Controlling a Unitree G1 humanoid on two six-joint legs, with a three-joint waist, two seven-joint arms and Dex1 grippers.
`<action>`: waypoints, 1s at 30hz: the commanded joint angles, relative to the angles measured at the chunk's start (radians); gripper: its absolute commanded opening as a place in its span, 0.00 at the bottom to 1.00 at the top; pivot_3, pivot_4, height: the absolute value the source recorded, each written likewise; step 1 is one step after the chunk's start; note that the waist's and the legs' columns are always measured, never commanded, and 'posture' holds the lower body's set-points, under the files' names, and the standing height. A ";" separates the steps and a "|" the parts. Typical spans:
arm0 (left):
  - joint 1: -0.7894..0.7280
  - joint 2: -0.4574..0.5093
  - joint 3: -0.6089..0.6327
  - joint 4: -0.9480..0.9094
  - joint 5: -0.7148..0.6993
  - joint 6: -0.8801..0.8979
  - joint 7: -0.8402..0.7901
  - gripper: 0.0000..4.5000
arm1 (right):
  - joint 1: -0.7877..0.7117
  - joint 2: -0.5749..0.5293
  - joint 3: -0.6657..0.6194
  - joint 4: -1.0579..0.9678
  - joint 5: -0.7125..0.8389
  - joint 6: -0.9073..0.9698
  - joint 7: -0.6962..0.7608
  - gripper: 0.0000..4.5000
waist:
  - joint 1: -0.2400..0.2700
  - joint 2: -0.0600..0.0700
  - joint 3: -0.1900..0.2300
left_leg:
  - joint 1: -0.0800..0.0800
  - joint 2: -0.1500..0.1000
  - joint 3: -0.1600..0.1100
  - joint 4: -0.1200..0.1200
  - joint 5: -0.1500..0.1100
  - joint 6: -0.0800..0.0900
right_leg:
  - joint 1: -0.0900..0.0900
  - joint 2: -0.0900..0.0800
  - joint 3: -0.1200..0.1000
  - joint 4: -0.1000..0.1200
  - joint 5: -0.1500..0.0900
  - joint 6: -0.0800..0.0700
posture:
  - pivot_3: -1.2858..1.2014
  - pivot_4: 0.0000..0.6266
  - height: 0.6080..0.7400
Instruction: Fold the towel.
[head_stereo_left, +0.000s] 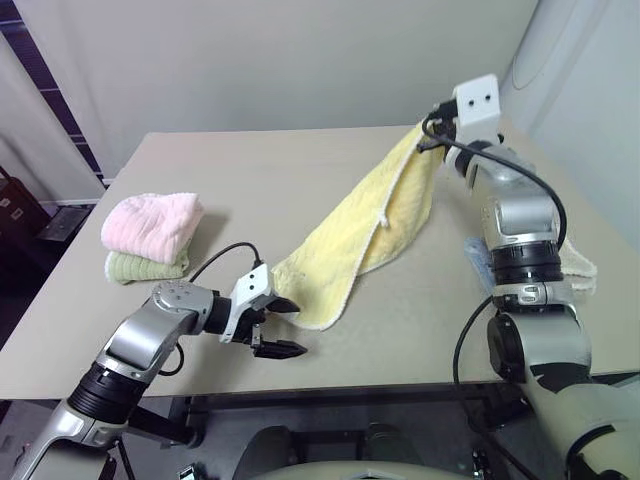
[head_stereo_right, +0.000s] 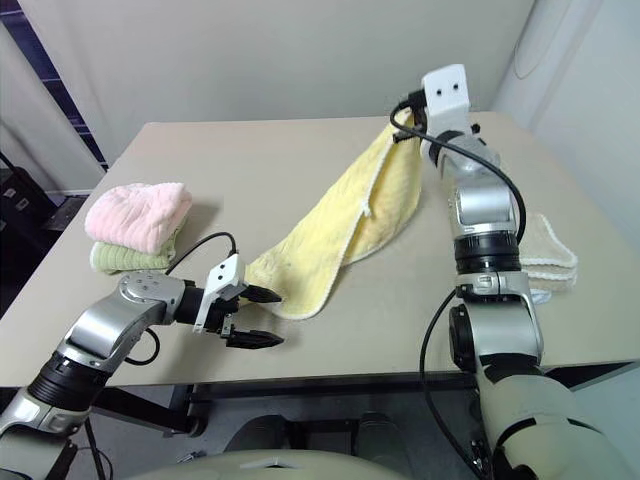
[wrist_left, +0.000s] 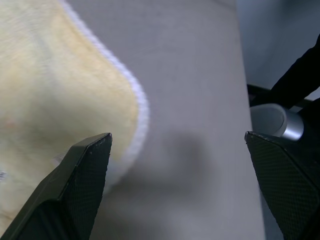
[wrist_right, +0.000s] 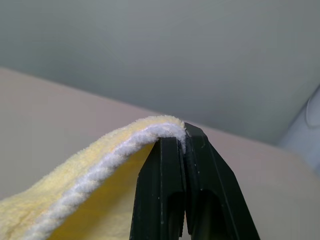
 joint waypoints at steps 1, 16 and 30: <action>-0.067 -0.036 -0.013 -0.020 -0.005 0.035 0.035 1.00 | -0.045 0.018 -0.013 -0.068 0.021 0.016 -0.016 0.00 | 0.000 0.000 0.000 | 0.000 0.000 0.000 0.001 0.000 0.000 | 0.000 0.000 0.000 0.000 0.000 0.000 | 0.52 0.00 1.00; -0.043 -0.037 -0.111 0.083 0.132 -0.026 0.125 1.00 | -0.005 0.029 0.002 -0.119 0.016 0.033 -0.034 0.00 | -0.010 0.000 0.000 | -0.001 0.002 0.000 0.004 0.001 0.001 | -0.001 0.004 0.000 0.003 0.000 0.001 | 0.52 0.00 1.00; -0.007 -0.192 -0.061 0.420 0.201 -0.361 0.184 1.00 | 0.033 0.023 0.000 -0.133 0.017 0.044 -0.047 0.00 | -0.017 0.000 0.000 | 0.015 0.002 0.000 0.003 -0.002 -0.002 | 0.012 0.001 0.000 0.000 0.002 -0.001 | 0.52 0.00 1.00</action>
